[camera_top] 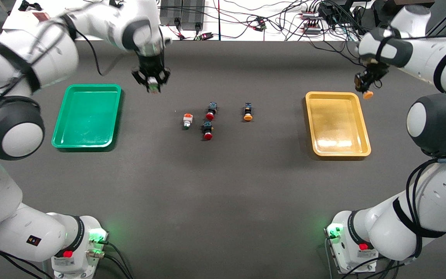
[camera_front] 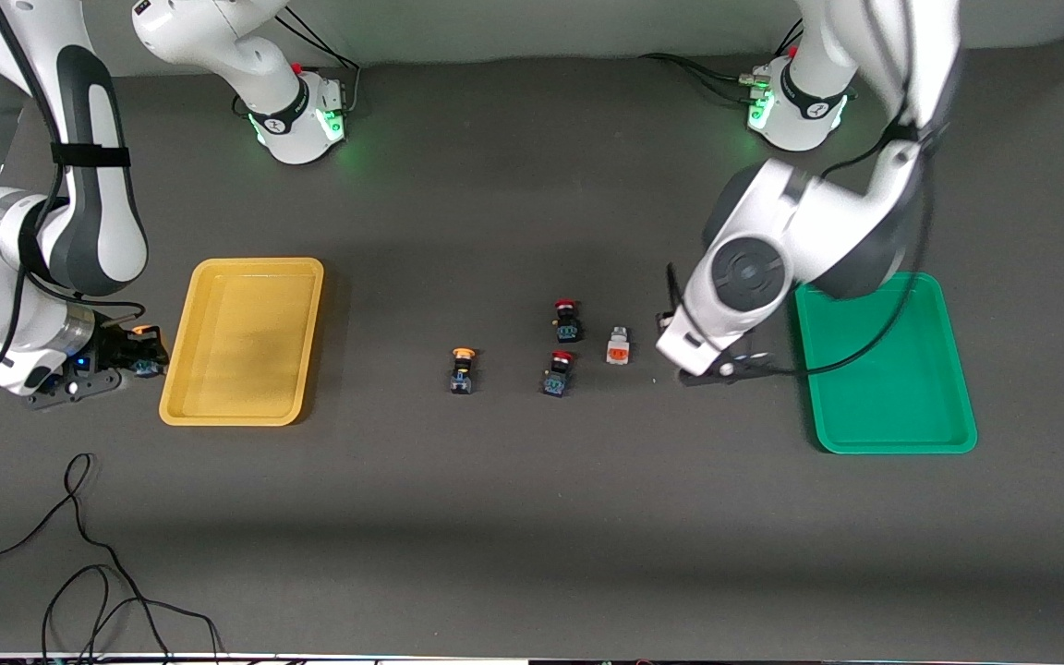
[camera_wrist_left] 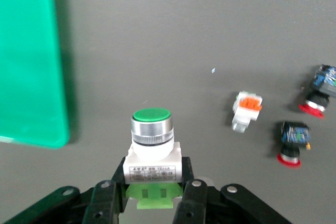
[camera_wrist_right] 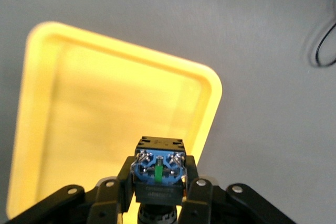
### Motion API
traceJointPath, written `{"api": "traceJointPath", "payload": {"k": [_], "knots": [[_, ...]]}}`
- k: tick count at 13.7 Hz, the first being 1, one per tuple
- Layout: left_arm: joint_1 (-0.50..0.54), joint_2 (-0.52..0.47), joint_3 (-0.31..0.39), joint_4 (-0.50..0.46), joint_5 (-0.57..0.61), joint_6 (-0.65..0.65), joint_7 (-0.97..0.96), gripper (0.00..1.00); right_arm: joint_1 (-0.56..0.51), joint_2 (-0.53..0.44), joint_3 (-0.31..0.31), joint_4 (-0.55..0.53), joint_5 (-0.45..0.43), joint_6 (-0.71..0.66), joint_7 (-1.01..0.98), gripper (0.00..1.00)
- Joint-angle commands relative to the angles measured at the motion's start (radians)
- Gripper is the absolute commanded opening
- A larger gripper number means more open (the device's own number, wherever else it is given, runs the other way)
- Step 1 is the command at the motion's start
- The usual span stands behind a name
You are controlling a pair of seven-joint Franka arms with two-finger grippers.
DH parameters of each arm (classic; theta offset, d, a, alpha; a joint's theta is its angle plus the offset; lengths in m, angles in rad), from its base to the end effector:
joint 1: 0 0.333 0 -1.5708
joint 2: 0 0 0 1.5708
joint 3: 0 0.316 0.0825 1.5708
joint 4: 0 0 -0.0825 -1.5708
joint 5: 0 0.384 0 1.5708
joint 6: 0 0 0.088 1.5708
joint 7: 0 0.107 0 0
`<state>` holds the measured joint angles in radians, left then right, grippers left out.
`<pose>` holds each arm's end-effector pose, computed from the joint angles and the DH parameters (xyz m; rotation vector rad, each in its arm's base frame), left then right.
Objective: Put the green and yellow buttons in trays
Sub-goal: 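Carry the yellow button to the yellow tray while the left gripper carries green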
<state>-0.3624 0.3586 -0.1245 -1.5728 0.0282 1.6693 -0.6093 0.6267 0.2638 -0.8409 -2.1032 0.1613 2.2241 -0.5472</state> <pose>0.5653 -0.2864 0.4170 -2.9959 -0.1771 0.3472 0.5541 -0.1060 0.3290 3.0686 0.3758 -0.1070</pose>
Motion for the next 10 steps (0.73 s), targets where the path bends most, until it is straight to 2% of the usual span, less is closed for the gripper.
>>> {"api": "traceJointPath", "payload": {"k": [1, 2, 4, 8, 10], "knots": [[0.084, 0.025, -0.001, 0.161, 0.007, -0.172, 0.133, 0.00, 0.019, -0.042, -0.006, -0.119, 0.020, 0.115, -0.026, 0.28], [0.124, 0.013, -0.001, 0.184, 0.007, -0.201, 0.207, 0.00, 0.019, -0.014, -0.004, -0.126, 0.024, 0.136, -0.025, 0.28], [0.207, -0.010, -0.001, 0.182, 0.010, -0.217, 0.343, 0.00, 0.027, 0.067, 0.006, -0.126, 0.131, 0.149, -0.060, 0.28], [0.344, -0.012, 0.000, 0.159, 0.048, -0.217, 0.595, 0.00, 0.028, 0.204, 0.008, -0.123, 0.367, 0.173, -0.258, 0.28], [0.397, -0.013, 0.000, 0.123, 0.070, -0.186, 0.683, 0.00, 0.028, 0.230, 0.009, -0.120, 0.402, 0.175, -0.280, 0.29]]}}
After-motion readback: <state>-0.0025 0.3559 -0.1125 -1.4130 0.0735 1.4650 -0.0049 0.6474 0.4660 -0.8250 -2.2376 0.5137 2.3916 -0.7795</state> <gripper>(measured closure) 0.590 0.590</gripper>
